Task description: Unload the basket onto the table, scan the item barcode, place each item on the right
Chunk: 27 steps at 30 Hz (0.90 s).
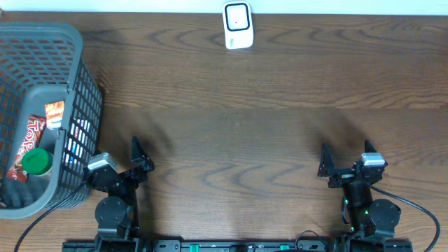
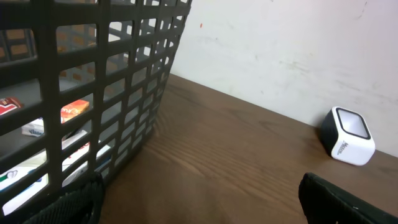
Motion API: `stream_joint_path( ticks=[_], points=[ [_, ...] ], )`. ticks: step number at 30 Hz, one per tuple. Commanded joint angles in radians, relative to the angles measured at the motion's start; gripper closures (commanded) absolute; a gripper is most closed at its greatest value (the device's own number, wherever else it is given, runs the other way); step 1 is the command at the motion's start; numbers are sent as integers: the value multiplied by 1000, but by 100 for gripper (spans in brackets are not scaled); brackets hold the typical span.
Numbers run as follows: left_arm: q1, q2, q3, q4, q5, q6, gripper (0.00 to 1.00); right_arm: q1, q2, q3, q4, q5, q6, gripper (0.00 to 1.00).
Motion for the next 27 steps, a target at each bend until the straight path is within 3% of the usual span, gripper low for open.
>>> stream_joint_path(
  ticks=[1, 24, 27],
  points=[
    [5, -6, -21, -33, 9, 13, 0, 11, -3, -3, -2, 5, 10, 1],
    [5, -6, -21, -31, 14, 13, 0, 11, -3, -3, -2, 5, 10, 1],
    [3, -6, -20, -18, 259, 49, 0, 11, -3, -3, -2, 5, 10, 1]
  ],
)
